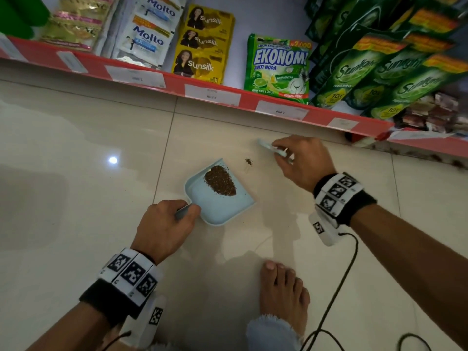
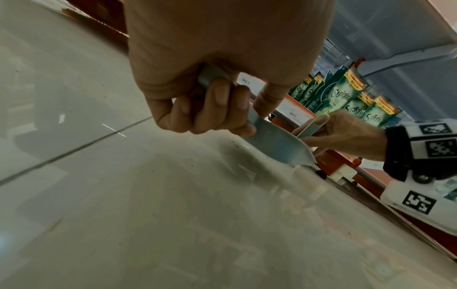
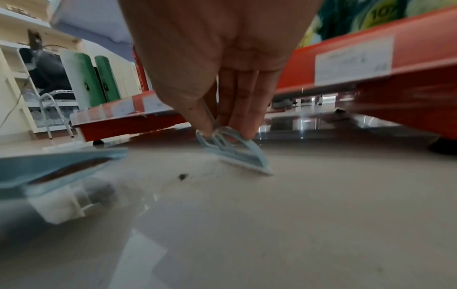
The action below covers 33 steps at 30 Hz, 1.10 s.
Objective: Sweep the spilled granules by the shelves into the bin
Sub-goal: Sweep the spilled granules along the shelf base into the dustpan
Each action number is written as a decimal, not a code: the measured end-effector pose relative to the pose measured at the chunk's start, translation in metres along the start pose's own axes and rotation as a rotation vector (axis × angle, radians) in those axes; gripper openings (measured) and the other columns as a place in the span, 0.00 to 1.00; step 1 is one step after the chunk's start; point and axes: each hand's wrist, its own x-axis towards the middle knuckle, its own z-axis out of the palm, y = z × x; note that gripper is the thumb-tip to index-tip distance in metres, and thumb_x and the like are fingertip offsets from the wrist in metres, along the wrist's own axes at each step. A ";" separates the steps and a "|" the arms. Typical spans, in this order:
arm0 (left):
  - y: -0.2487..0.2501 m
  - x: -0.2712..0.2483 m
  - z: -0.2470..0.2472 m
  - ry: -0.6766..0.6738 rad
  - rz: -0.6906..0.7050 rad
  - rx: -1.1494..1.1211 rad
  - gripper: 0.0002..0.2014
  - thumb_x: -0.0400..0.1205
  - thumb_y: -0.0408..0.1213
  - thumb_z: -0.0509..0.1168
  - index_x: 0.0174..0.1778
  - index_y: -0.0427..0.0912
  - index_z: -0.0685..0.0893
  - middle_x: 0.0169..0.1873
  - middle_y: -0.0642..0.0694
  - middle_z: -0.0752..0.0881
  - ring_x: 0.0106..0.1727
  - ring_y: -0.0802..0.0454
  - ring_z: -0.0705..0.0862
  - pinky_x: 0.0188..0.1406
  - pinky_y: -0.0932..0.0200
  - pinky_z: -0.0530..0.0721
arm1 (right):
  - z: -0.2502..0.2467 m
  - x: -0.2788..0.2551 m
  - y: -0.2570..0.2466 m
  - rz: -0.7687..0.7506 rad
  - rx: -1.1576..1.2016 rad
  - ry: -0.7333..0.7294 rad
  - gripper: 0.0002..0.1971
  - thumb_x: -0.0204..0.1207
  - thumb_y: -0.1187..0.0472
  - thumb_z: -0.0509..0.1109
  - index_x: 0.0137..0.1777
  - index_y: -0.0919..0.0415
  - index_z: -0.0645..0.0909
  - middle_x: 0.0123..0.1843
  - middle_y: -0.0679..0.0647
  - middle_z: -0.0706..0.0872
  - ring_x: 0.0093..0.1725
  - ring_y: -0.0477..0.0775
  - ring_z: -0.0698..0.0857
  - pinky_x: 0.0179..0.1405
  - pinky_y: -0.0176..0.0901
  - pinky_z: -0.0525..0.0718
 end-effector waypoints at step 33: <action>-0.005 0.002 -0.002 0.013 -0.007 0.022 0.32 0.68 0.61 0.52 0.31 0.29 0.79 0.27 0.31 0.81 0.26 0.48 0.73 0.30 0.51 0.77 | -0.011 0.013 0.005 -0.387 0.076 0.024 0.10 0.81 0.64 0.71 0.60 0.64 0.88 0.54 0.60 0.89 0.51 0.64 0.87 0.46 0.58 0.86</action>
